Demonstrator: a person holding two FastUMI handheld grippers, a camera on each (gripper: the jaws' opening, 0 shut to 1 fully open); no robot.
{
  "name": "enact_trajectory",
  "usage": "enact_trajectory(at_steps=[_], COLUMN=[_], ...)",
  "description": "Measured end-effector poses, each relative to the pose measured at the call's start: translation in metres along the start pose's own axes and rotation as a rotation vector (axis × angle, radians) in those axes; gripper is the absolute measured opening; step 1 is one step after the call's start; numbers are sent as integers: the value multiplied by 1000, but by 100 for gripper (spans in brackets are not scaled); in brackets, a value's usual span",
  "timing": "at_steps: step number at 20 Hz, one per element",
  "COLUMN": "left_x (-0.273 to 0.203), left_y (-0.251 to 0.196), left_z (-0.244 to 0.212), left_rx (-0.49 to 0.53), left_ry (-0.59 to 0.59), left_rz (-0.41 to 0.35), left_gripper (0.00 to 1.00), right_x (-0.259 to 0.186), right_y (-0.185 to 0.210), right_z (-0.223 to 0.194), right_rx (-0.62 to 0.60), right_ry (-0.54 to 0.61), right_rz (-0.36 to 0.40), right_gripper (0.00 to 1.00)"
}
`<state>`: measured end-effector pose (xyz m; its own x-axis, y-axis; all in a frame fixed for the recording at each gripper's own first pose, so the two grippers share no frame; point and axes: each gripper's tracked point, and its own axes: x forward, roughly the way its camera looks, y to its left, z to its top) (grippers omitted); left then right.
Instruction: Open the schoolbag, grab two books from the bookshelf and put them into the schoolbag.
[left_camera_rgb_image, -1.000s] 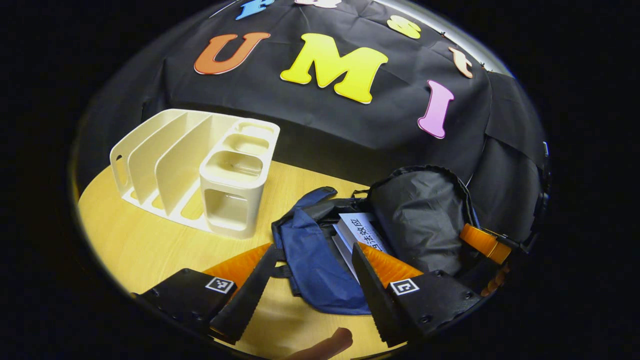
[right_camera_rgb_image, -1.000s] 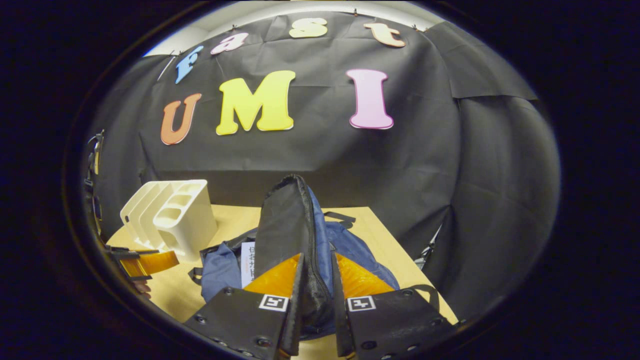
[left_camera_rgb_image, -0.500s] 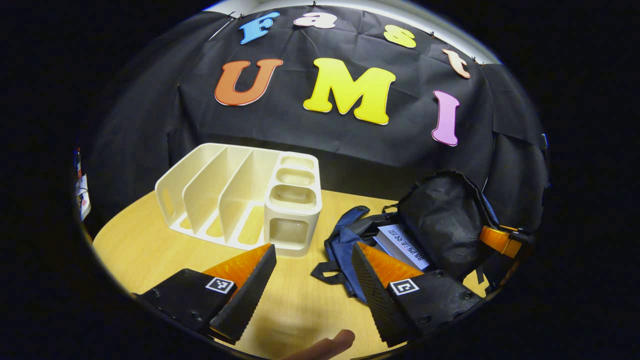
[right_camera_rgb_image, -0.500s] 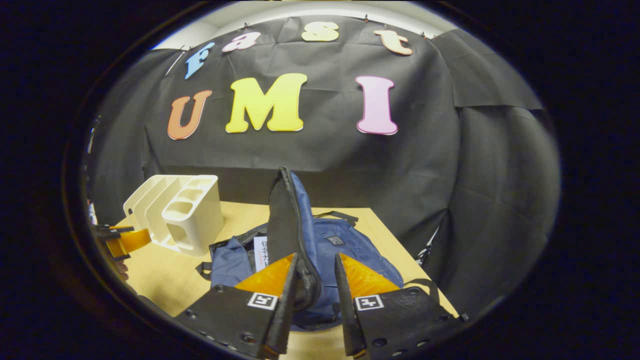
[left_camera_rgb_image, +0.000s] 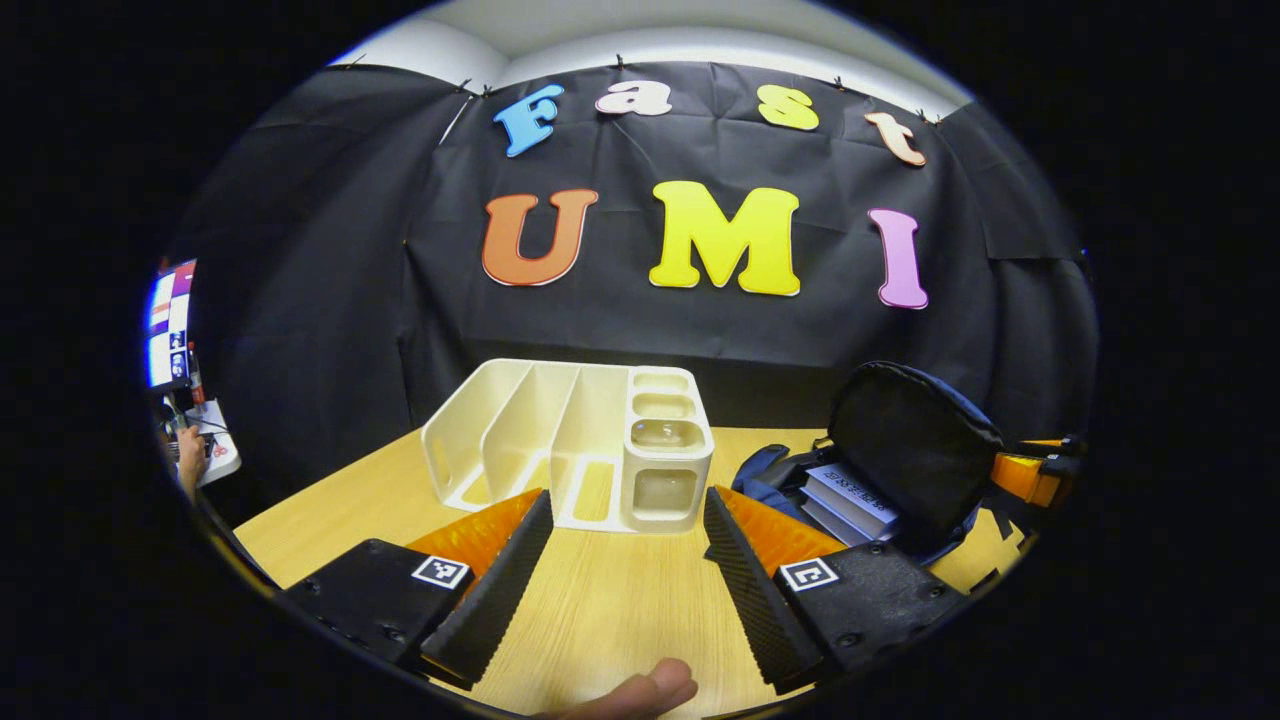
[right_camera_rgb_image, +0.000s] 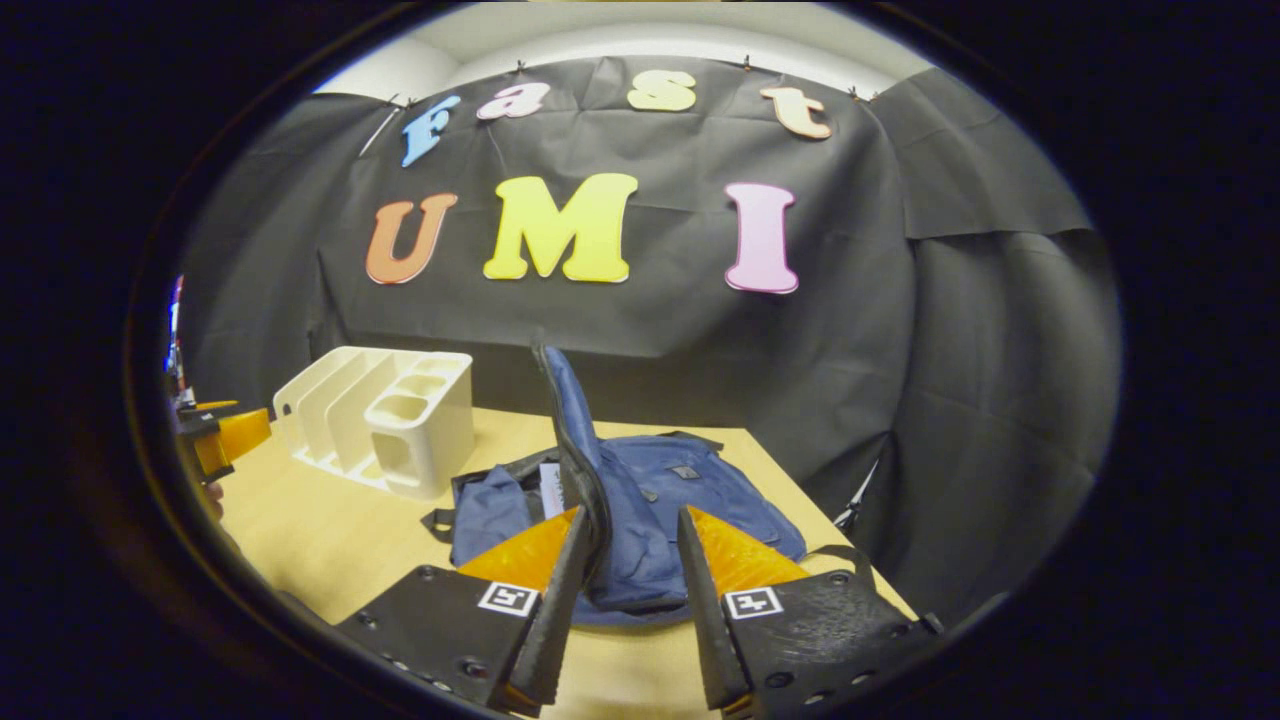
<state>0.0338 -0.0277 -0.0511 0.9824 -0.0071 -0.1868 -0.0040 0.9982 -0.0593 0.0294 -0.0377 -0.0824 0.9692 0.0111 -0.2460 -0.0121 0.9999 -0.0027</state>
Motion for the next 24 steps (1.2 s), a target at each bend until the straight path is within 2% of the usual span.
enact_trajectory(at_steps=[1, 6, 9, 11, 14, 17, 18, 21, 24], left_x=[-5, -36, -51, -56, -68, -73, -74, -78, -78], left_y=[3, 18, 23, 26, 11, 17, 16, -3, -3], left_z=[2, 11, 22, 24, 26, 37, 38, 31, 27], left_rx=[-3, 4, 27, 9, 13, 51, 52, 58, 79], left_ry=[-14, -64, -101, -101, -103, -148, -154, -144, -130], left_rz=[1, 34, 28, 26, -23, 13, 16, -35, -36], left_gripper=[96, 96, 96, 96, 96, 96, 96, 96, 96], right_x=[-9, -54, -81, -100, -117, -122, -121, -123, -124], right_y=[-3, -18, -26, -23, -29, -24, -22, 0, 3], right_z=[2, 21, 24, 26, 33, 40, 39, 38, 44], right_rx=[-4, -8, 33, 51, 20, -15, -29, -32, -23], right_ry=[-17, -127, -150, -162, -192, -205, -205, -203, -231], right_rz=[-7, -34, -31, -16, -30, -39, -41, 10, 16], right_gripper=[60, 60, 58, 63, 67, 75, 81, 94, 99])
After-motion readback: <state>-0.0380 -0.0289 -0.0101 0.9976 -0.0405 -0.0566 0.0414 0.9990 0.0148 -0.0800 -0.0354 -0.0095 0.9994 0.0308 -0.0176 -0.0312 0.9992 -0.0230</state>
